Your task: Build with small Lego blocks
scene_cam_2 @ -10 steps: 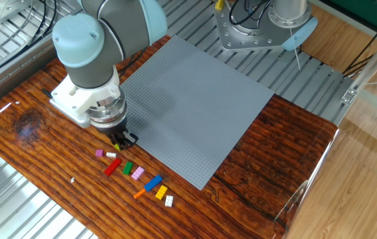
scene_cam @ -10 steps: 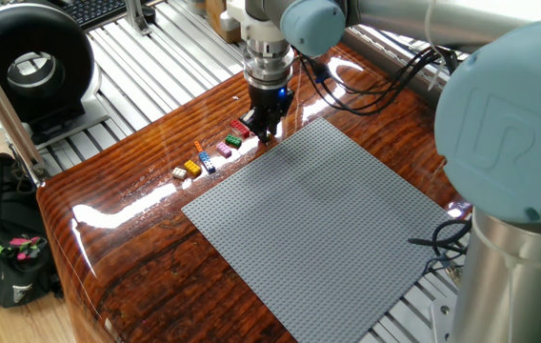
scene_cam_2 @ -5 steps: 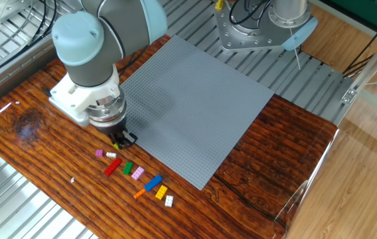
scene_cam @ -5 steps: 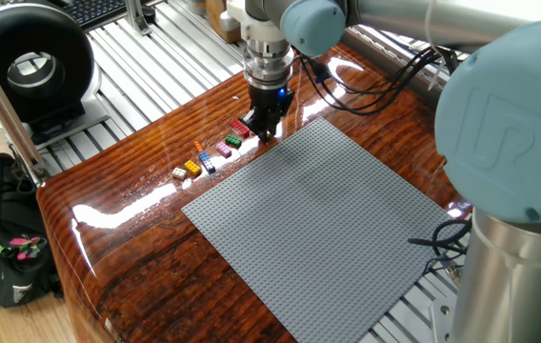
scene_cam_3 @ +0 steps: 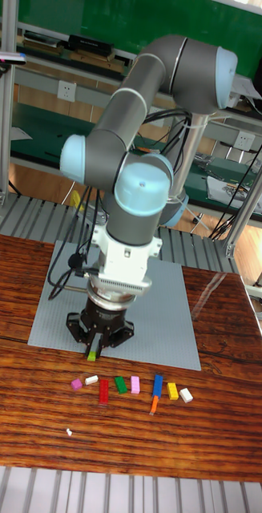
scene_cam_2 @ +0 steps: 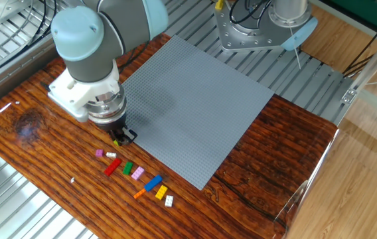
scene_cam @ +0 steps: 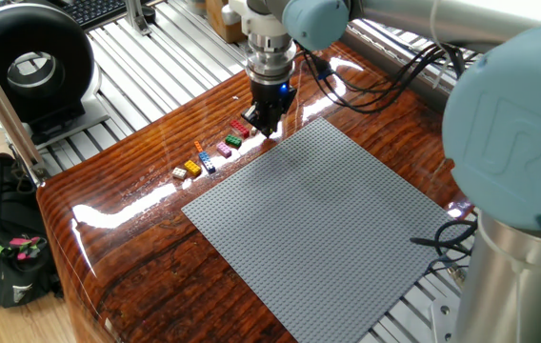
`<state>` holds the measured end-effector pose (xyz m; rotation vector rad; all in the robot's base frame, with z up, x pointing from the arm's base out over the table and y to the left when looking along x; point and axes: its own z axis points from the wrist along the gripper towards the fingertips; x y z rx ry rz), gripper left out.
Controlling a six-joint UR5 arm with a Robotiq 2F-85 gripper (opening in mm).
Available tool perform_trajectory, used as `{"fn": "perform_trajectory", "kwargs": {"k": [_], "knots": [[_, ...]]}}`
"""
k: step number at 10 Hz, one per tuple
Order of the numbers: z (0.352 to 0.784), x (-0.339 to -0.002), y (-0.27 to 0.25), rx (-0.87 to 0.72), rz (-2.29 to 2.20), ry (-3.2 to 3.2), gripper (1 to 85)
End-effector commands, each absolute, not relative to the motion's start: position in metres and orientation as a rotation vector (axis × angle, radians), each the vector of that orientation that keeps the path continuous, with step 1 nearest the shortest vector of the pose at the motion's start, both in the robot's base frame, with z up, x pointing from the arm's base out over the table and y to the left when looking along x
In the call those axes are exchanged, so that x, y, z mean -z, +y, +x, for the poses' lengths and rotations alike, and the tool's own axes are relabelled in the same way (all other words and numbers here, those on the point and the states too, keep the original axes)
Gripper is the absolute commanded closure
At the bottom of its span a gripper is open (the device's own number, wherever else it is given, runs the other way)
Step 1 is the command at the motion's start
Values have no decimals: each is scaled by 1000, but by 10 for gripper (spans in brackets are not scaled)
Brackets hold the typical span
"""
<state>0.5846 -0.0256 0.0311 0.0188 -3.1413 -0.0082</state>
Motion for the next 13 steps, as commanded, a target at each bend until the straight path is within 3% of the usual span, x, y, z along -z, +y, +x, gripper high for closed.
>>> {"fn": "perform_trajectory", "kwargs": {"k": [1, 5, 13], "knots": [[560, -47, -29, 76, 20, -3150, 837], [551, -26, -30, -20, -17, -3218, 837], [563, -15, -43, 23, 92, -3212, 837]]}}
